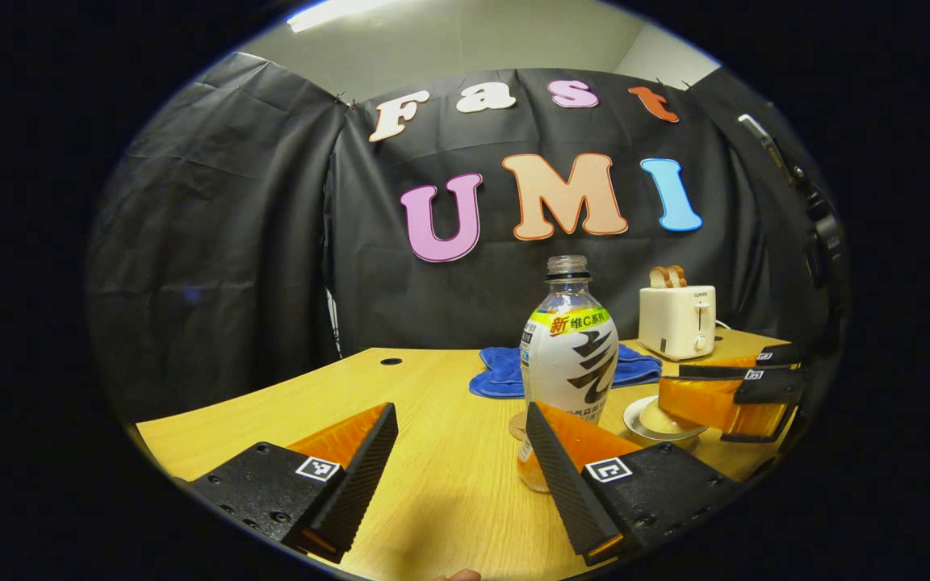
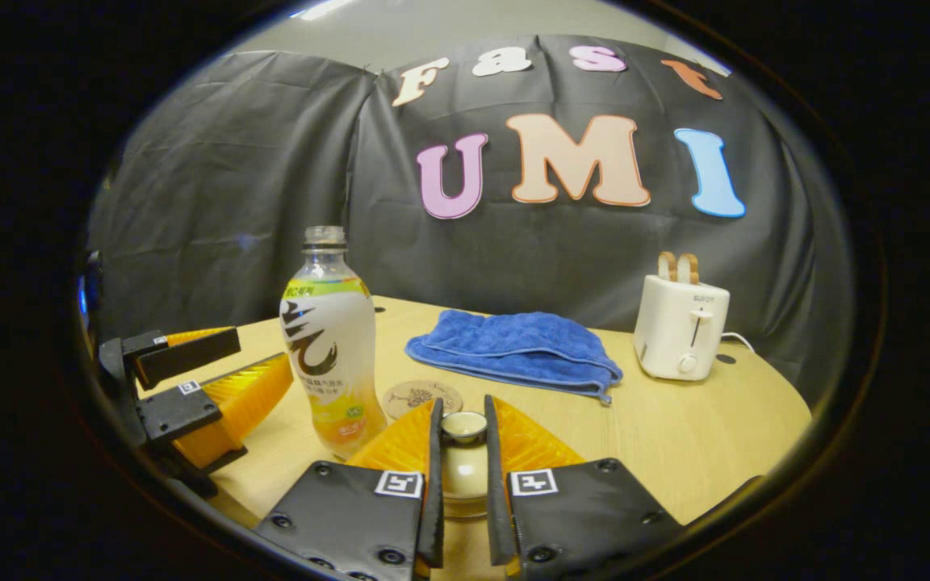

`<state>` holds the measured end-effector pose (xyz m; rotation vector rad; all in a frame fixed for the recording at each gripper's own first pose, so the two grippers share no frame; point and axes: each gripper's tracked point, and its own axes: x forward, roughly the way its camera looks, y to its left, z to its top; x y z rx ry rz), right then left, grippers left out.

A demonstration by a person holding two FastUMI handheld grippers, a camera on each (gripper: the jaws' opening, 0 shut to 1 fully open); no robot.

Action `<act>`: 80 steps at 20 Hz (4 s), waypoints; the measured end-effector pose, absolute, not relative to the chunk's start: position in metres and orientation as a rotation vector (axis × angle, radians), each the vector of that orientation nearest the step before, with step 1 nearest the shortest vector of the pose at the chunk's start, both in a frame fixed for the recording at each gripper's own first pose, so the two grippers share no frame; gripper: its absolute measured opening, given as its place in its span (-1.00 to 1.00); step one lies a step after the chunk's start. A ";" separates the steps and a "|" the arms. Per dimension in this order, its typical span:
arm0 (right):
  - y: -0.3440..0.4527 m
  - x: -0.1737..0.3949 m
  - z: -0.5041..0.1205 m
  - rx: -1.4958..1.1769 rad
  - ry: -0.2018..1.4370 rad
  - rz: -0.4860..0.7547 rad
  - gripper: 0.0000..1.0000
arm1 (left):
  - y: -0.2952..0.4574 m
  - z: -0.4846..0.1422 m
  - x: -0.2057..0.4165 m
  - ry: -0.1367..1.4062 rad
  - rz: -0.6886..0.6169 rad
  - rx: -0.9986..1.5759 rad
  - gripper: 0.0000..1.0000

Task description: Open the teacup lid with one hand, grasp the water bottle and pour water into the teacup with the other hand; after pouring, place the water bottle on the coaster and then close the teacup lid.

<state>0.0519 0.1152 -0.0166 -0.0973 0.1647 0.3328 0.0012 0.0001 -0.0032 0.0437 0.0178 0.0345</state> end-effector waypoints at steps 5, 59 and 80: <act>0.106 0.038 0.004 -0.093 0.123 0.330 -0.49 | -0.005 0.000 0.002 -0.002 -0.024 0.029 0.87; 0.008 0.009 0.008 -0.007 0.106 0.225 -0.53 | -0.047 -0.014 0.051 0.080 -0.221 0.732 0.11; -0.011 0.005 -0.007 -0.002 0.134 0.190 -0.53 | -0.049 -0.043 0.049 0.075 -0.289 1.293 0.08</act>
